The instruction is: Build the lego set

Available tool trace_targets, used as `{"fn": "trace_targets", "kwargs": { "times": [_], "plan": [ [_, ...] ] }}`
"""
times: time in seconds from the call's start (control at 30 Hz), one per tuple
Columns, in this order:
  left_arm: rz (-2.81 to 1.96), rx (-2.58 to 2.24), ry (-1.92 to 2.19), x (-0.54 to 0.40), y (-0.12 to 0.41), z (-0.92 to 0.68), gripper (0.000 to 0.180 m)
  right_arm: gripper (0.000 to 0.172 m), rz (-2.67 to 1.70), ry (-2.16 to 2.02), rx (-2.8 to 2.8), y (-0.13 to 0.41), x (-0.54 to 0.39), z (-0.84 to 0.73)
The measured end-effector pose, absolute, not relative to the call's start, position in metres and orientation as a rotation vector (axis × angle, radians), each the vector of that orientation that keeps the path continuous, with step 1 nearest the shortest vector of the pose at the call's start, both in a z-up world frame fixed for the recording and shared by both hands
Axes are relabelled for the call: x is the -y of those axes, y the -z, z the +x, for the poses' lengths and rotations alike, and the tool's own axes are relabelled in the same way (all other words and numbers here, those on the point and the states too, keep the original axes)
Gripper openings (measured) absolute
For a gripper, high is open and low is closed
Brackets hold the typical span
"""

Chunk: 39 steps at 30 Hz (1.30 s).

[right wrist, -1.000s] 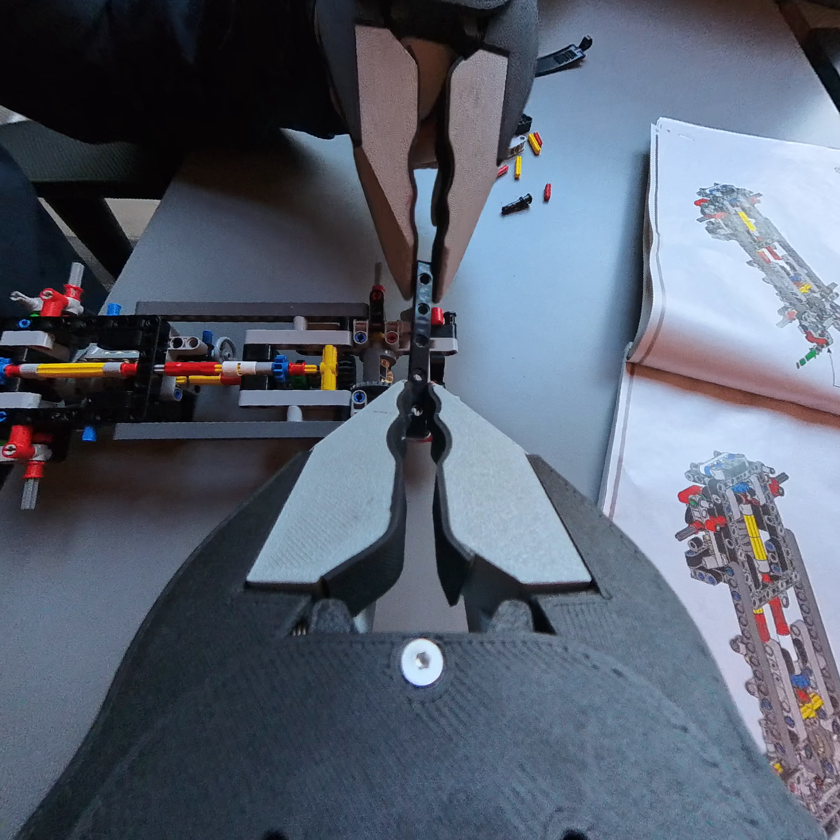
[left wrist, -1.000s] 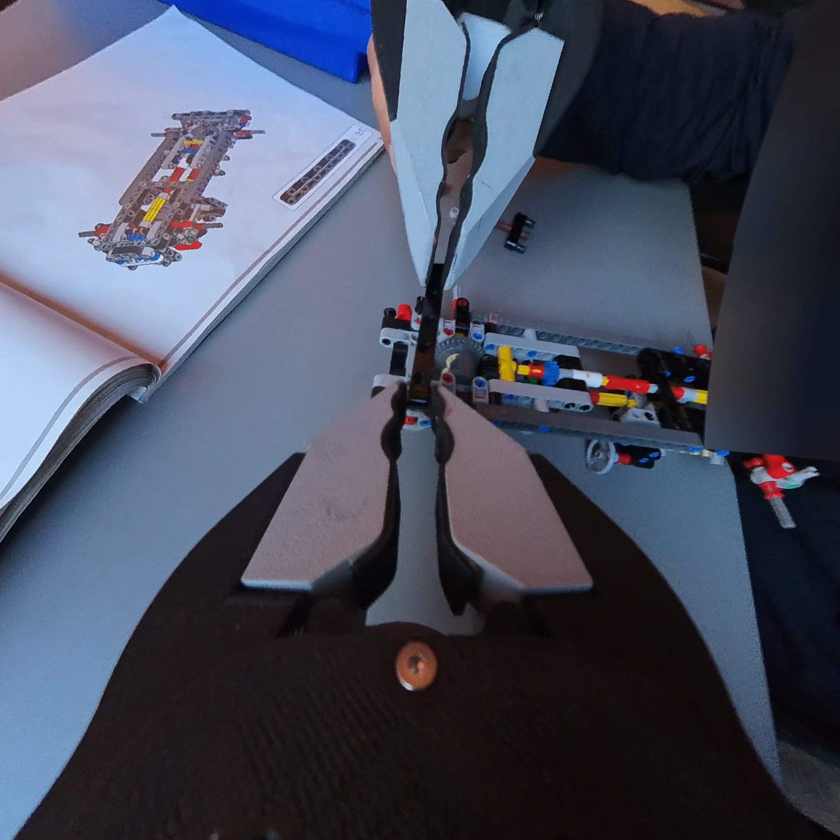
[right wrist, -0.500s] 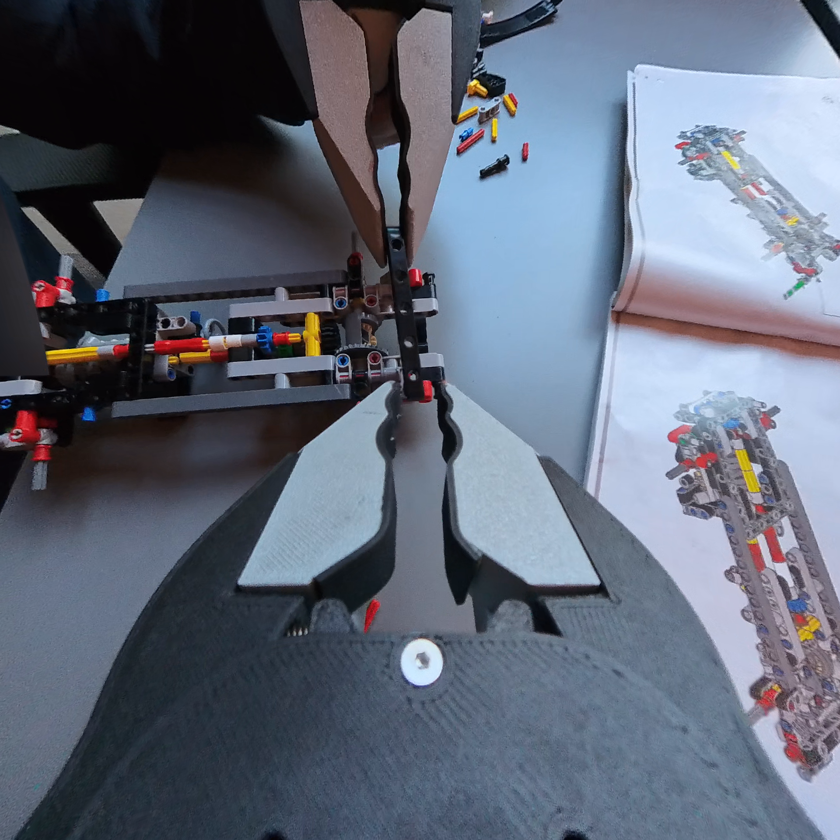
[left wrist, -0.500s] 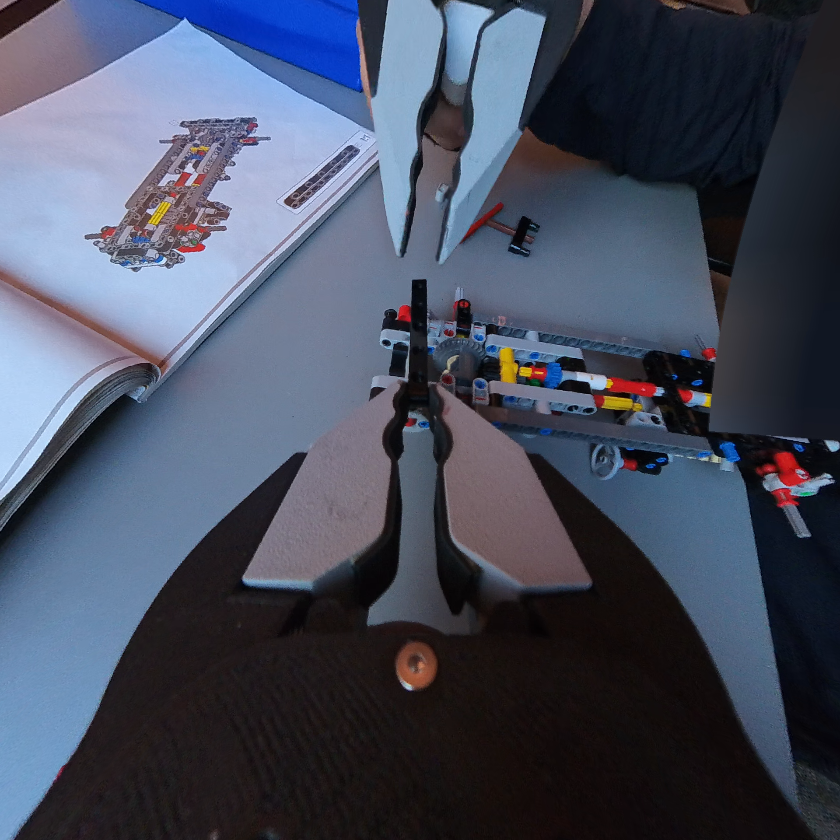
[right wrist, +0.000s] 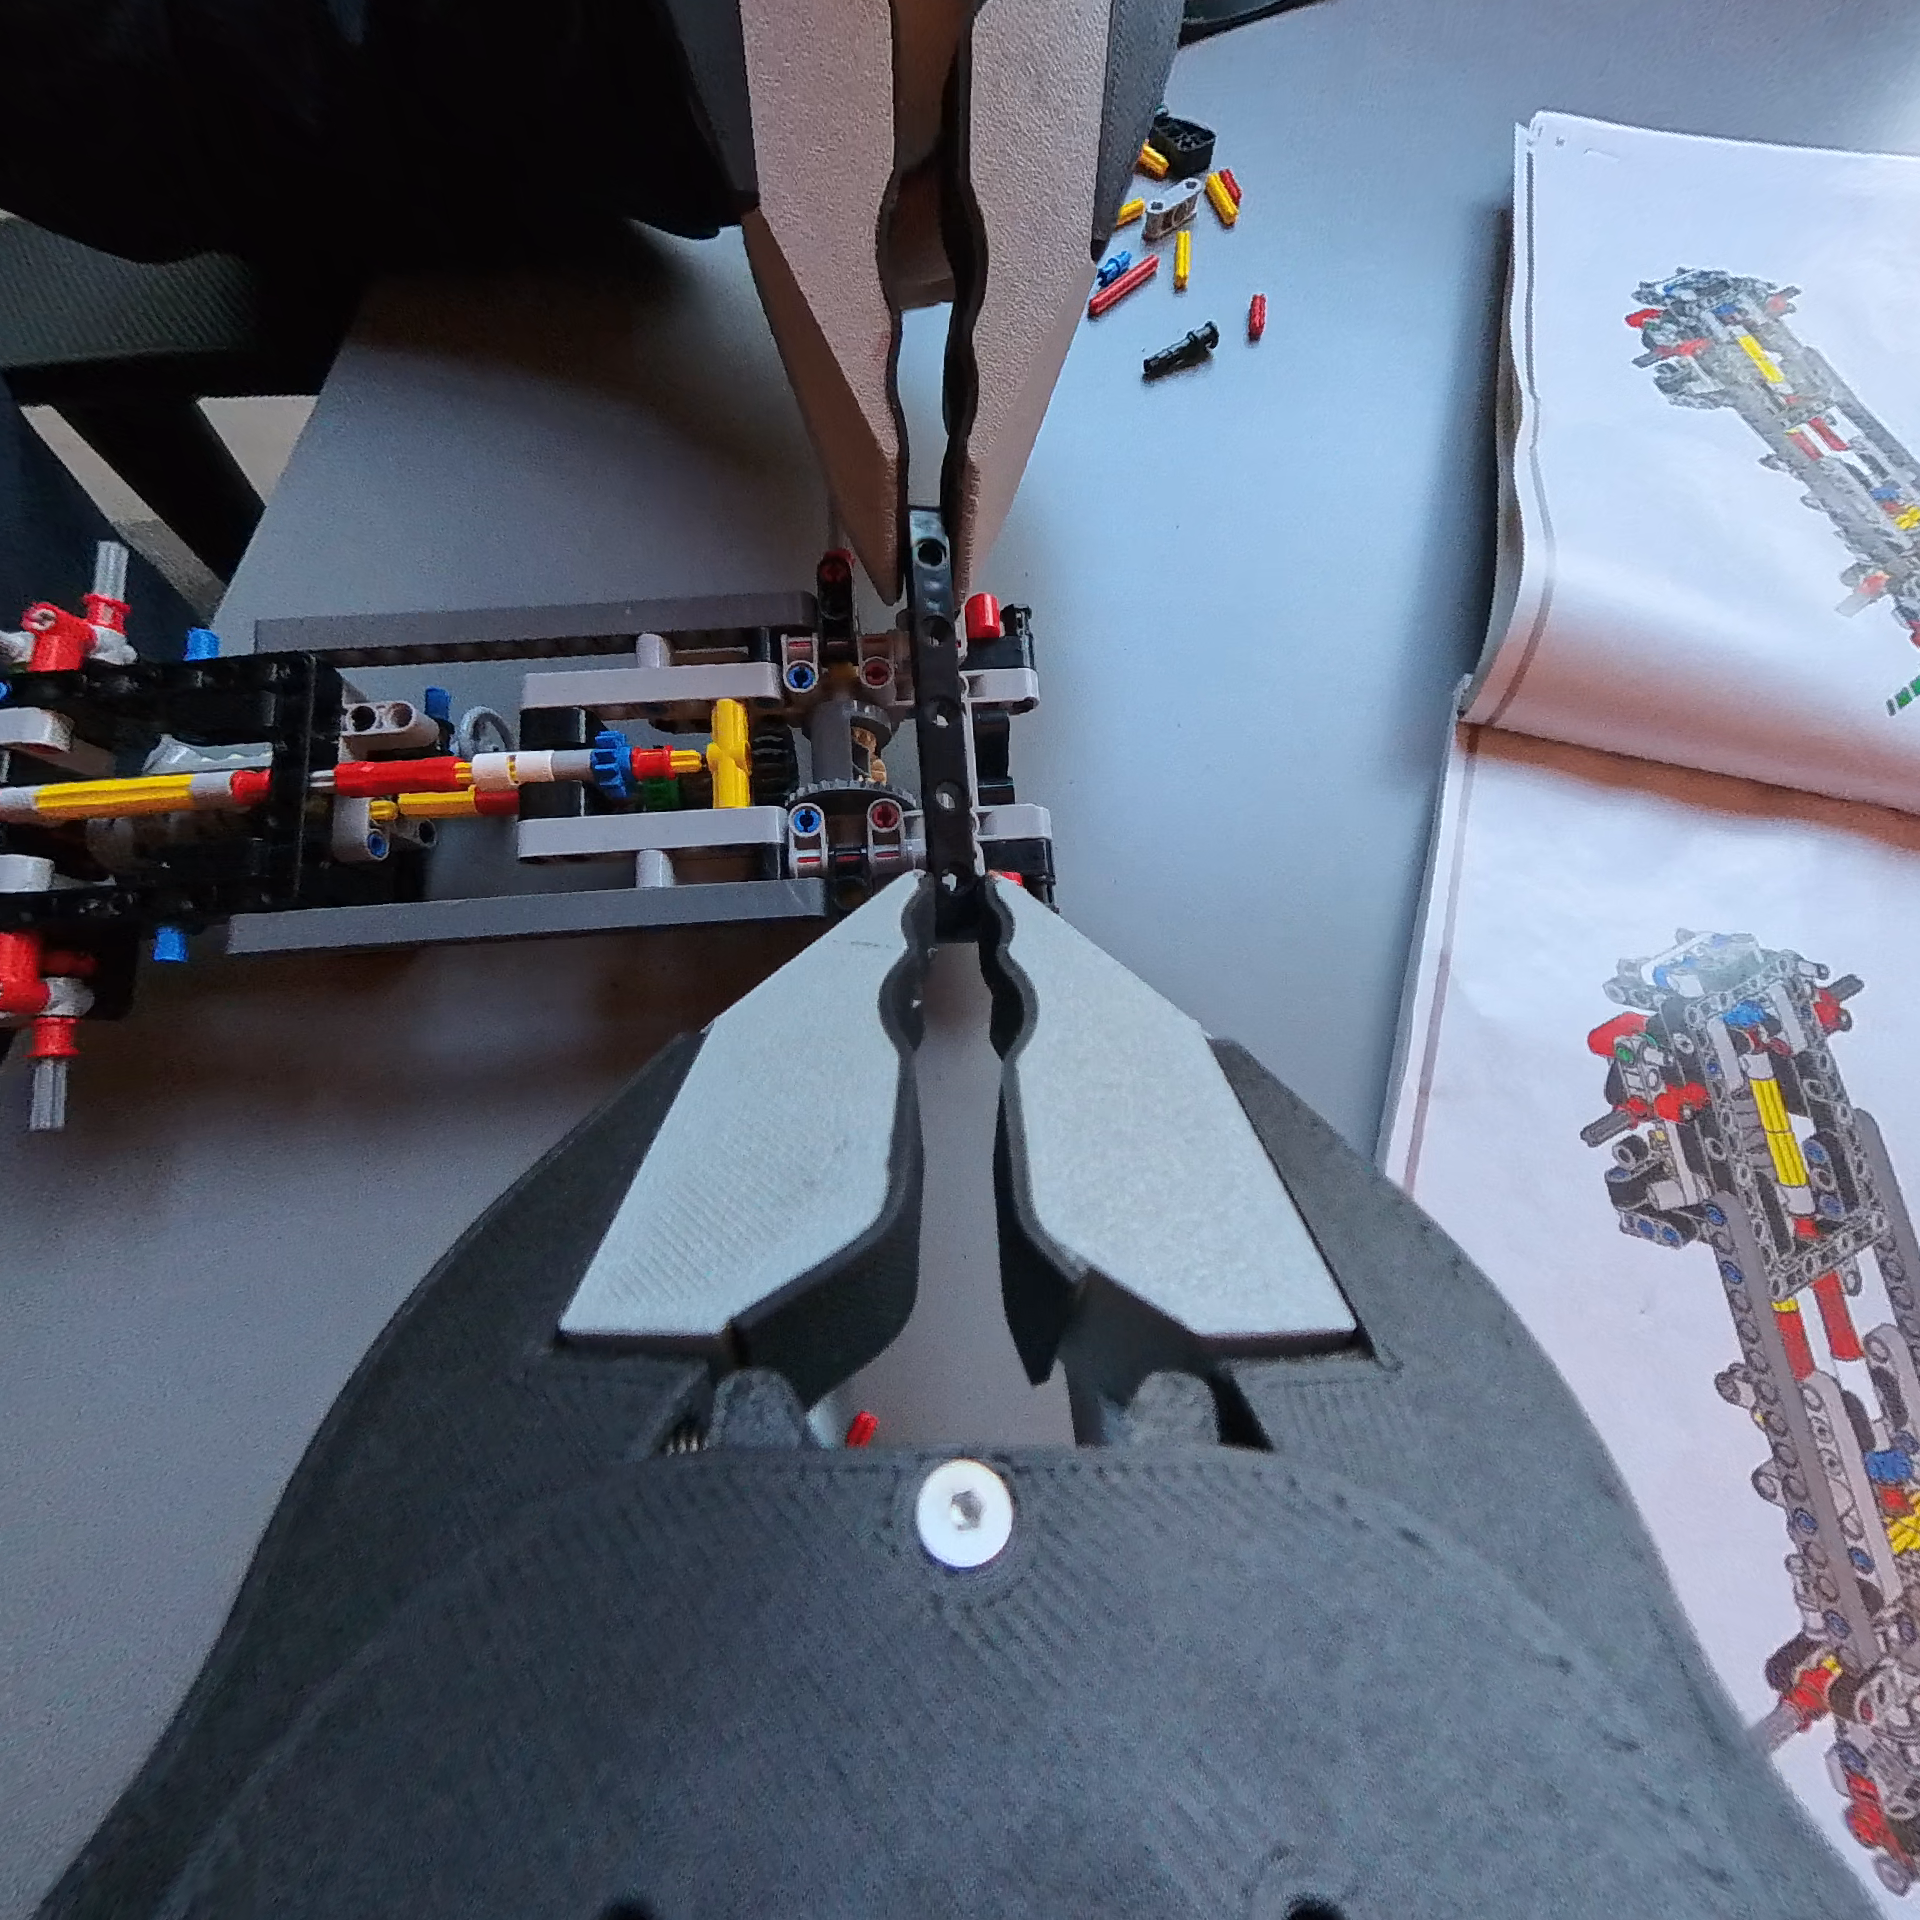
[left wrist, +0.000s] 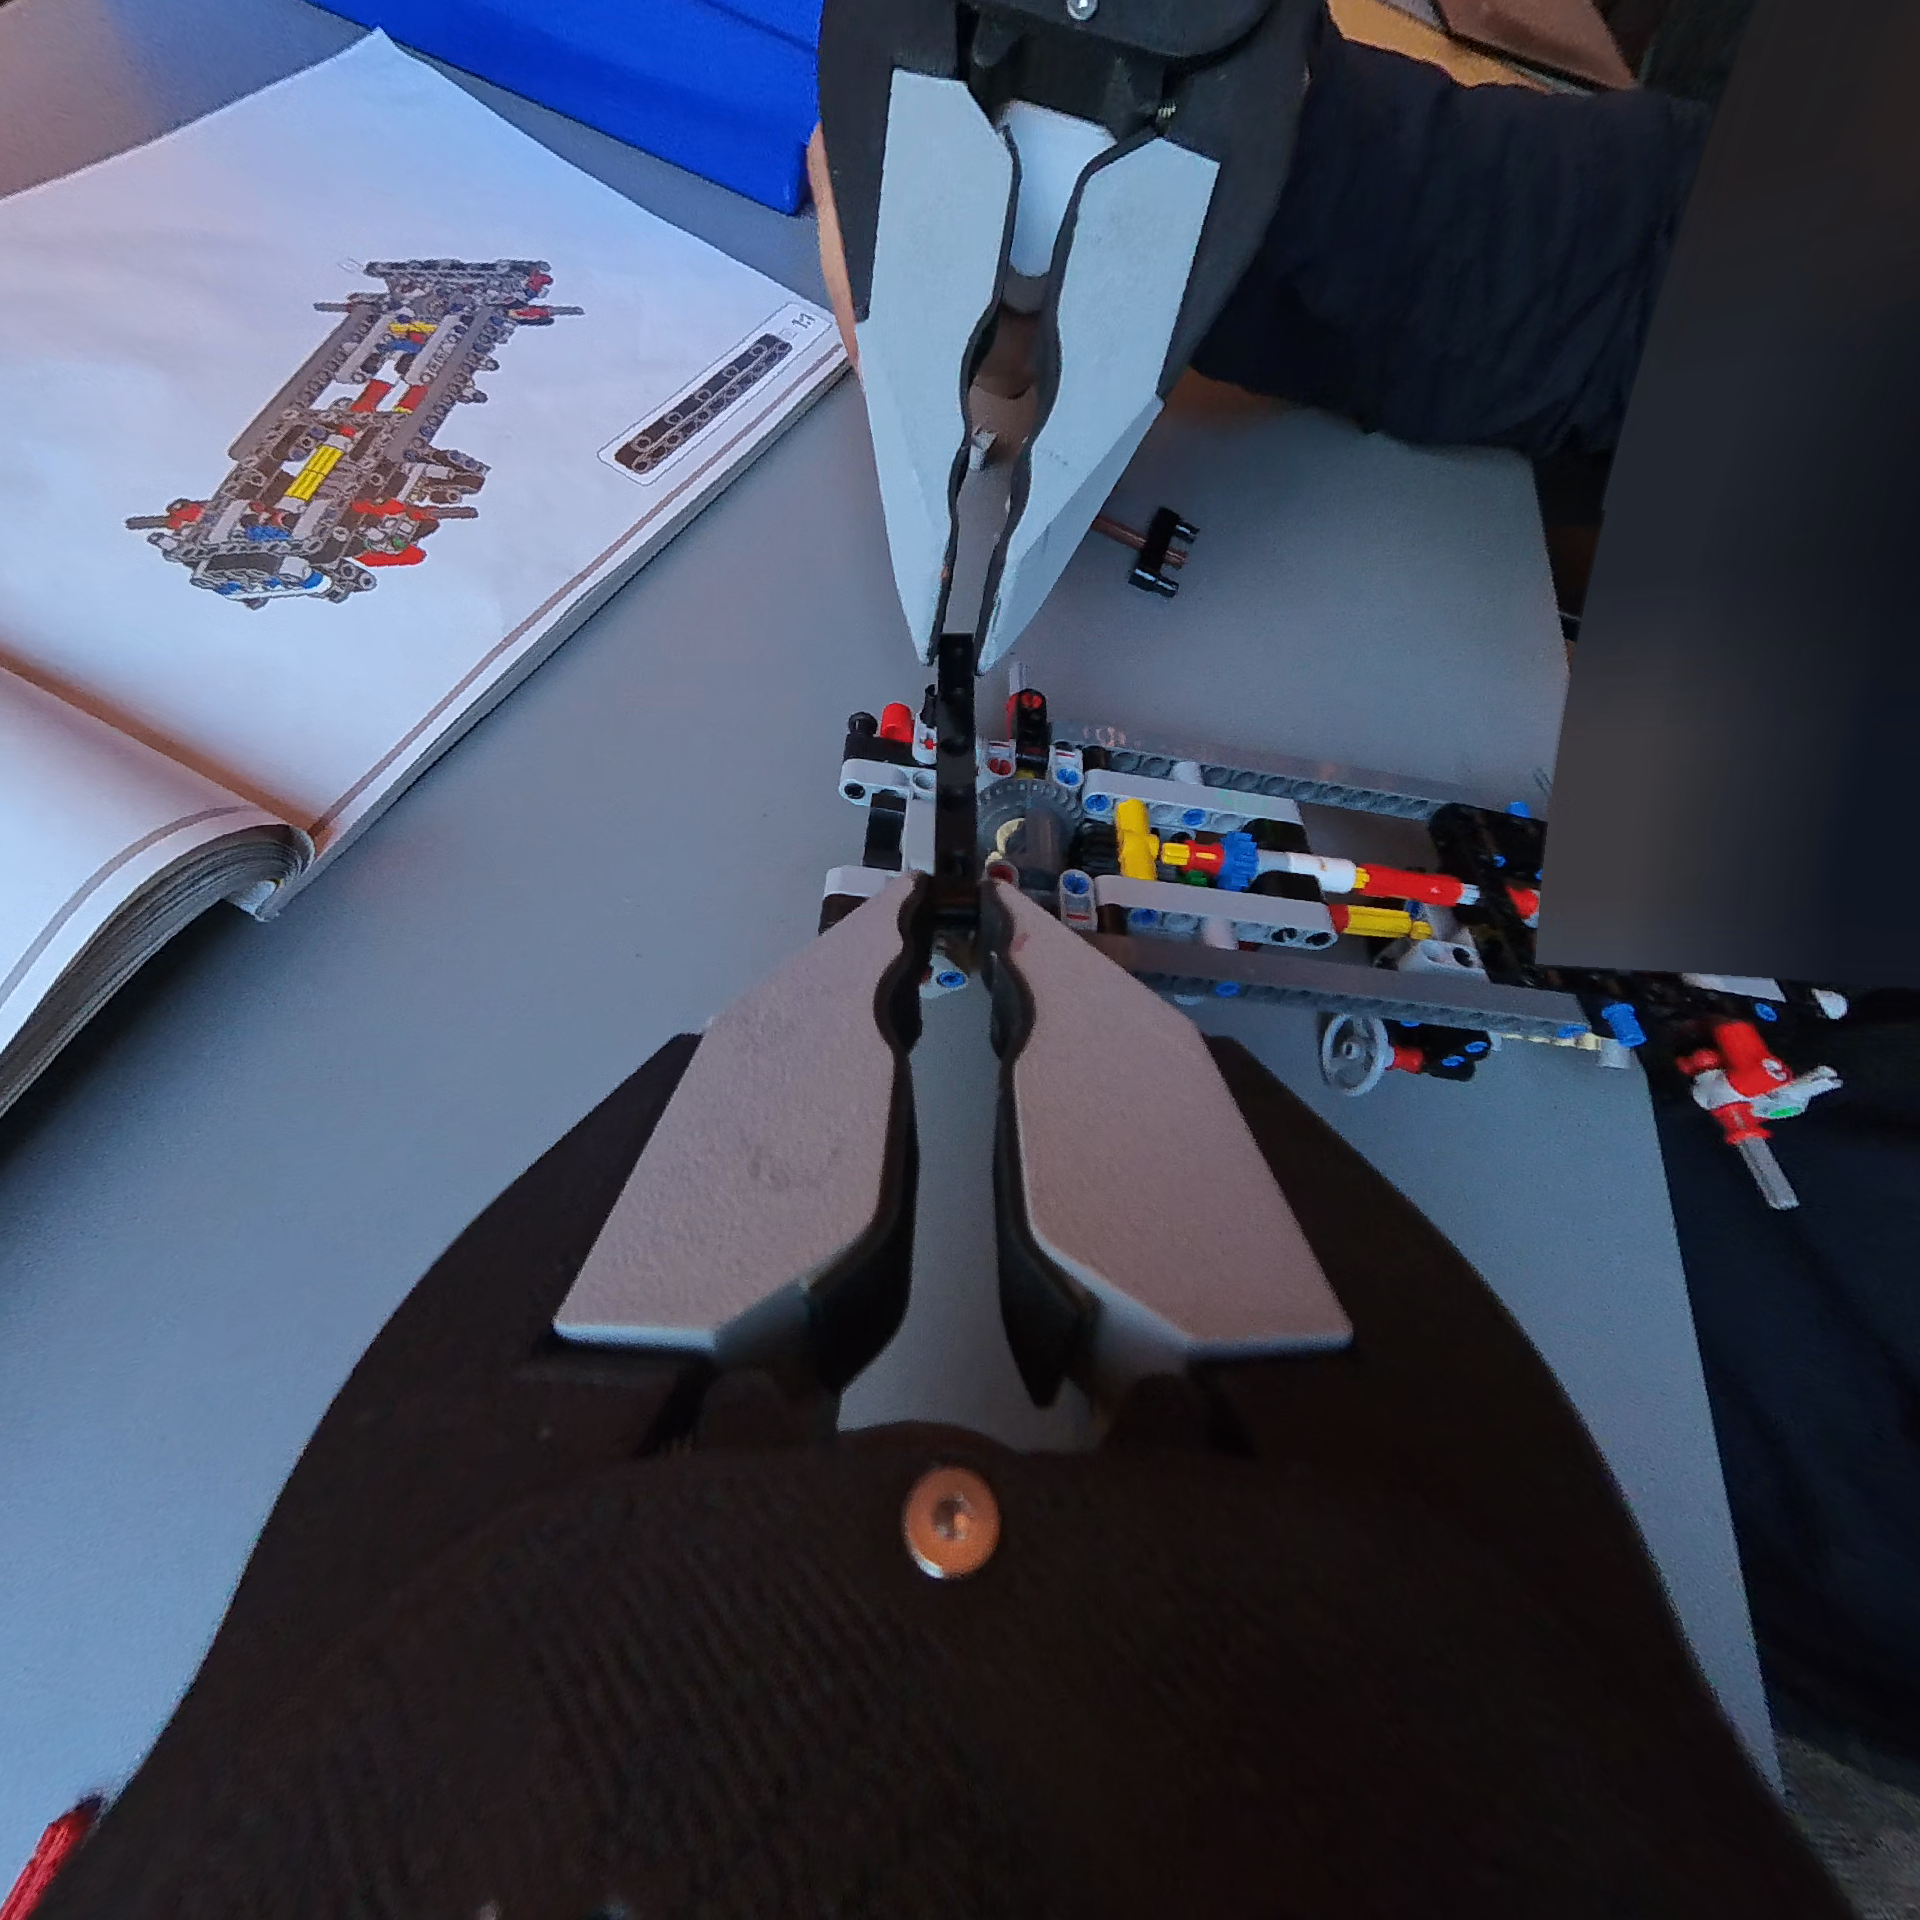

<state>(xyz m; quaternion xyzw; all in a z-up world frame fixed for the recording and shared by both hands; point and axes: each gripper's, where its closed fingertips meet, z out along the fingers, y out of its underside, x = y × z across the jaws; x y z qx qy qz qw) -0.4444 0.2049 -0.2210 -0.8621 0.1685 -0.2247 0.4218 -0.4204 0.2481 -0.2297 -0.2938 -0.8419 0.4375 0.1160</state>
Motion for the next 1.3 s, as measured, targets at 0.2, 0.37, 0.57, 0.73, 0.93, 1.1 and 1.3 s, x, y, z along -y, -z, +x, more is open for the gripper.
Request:
{"fn": "trace_targets", "kwargs": {
  "times": [0.2, 0.37, 0.57, 0.73, 0.93, 1.1, 1.3],
  "plan": [
    [-2.164, -0.411, 0.550, -0.204, 0.220, -0.449, 0.009, 0.005, -0.849, -1.244, 2.458, 0.231, -0.250, -0.422],
    [-2.170, -0.410, 0.526, -0.201, 0.217, -0.455, 0.017, 0.005, -0.829, -1.246, 2.442, 0.228, -0.249, -0.424],
    [-2.156, -0.377, 0.544, -0.199, 0.214, -0.461, 0.016, 0.005, -0.816, -1.275, 2.436, 0.226, -0.249, -0.425],
    [-2.185, -0.416, 0.530, -0.198, 0.220, -0.455, 0.014, 0.005, -0.788, -1.249, 2.471, 0.231, -0.244, -0.425],
    [-2.164, -0.421, 0.548, -0.199, 0.219, -0.451, 0.005, 0.005, -0.767, -1.233, 2.489, 0.231, -0.245, -0.425],
    [-2.168, -0.412, 0.527, -0.200, 0.219, -0.453, 0.005, 0.005, -0.772, -1.253, 2.489, 0.233, -0.246, -0.427],
    [-2.169, -0.385, 0.537, -0.202, 0.220, -0.456, 0.005, 0.005, -0.761, -1.266, 2.472, 0.232, -0.248, -0.430]
  ]
}}
